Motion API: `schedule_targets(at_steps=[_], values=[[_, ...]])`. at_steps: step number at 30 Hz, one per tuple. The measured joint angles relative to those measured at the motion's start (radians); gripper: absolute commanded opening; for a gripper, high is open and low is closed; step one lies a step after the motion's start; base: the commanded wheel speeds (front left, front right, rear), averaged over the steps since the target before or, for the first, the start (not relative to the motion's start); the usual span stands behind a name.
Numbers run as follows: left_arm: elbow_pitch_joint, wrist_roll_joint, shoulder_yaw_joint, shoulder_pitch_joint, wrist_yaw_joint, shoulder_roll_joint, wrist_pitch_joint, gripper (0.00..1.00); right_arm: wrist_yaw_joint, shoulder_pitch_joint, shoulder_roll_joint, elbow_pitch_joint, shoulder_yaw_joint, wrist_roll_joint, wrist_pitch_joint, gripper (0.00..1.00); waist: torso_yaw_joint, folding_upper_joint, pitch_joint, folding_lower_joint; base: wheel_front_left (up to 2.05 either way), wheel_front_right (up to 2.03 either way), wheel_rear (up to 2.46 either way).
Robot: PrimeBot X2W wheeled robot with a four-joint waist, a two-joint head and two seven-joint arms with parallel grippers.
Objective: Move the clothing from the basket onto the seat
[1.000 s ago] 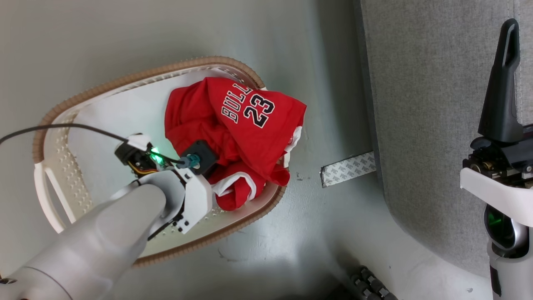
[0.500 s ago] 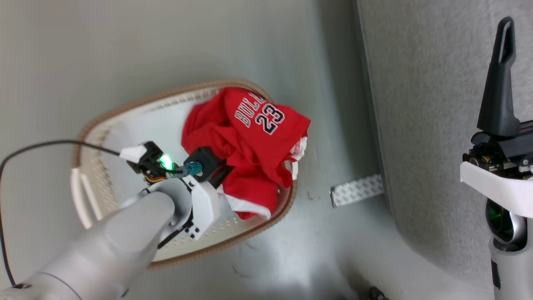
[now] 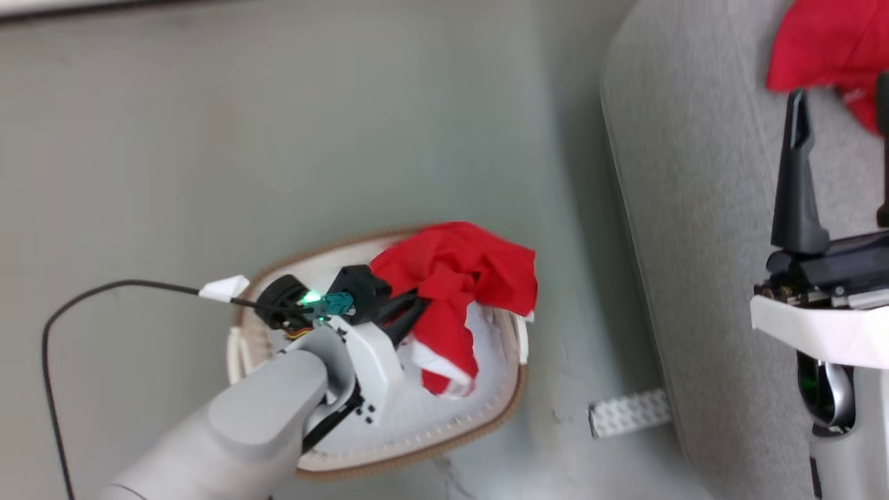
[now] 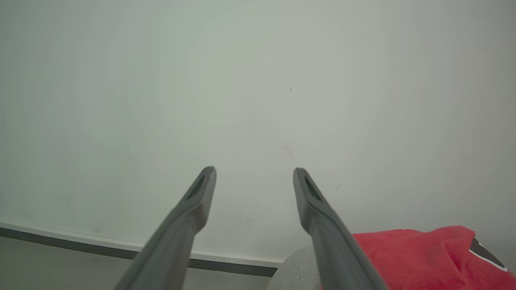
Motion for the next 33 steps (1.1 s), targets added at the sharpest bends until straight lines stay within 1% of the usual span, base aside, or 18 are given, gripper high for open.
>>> schedule_targets(at_steps=[4,7,12,19,24,29,33], values=[[-0.065,0.002,0.076,0.046,0.0,-0.004,-0.002,0.0,0.0,0.027,0.0,0.03,-0.002,0.0,0.009,1.0,0.028,0.0,-0.084,0.0,0.0,0.0,0.0],[-0.109,0.029,0.132,0.094,0.0,-0.006,-0.002,0.0,0.0,0.045,0.0,0.051,-0.005,-0.001,0.016,1.0,0.049,0.0,-0.148,-0.0001,0.0,0.0,0.0],[-0.163,0.042,0.215,0.154,0.0,-0.009,-0.002,0.0,0.0,0.088,0.0,0.08,-0.01,0.0,0.028,1.0,0.084,0.0,-0.255,-0.0002,0.0,0.0,0.0],[-0.234,0.041,0.299,0.193,0.003,0.007,-0.002,0.0,0.0,0.141,0.0,0.107,-0.001,0.011,0.042,1.0,0.13,0.0,-0.382,-0.0002,0.0,0.0,0.0],[-0.315,0.041,0.359,0.2,0.029,0.033,-0.002,0.0,0.0,0.168,0.001,0.137,0.039,0.031,0.044,1.0,0.164,0.0,-0.443,-0.0002,0.0,0.0,0.0],[-0.394,0.026,0.387,0.202,0.061,0.06,0.016,0.0,0.0,0.207,0.0,0.179,0.07,0.056,0.034,1.0,0.194,0.0,-0.49,-0.0002,0.0,0.0,0.0],[-0.472,0.027,0.399,0.19,0.09,0.086,0.043,0.0,0.0,0.237,0.0,0.206,0.116,0.079,0.024,1.0,0.218,0.0,-0.524,-0.0001,0.0,0.0,0.0]])
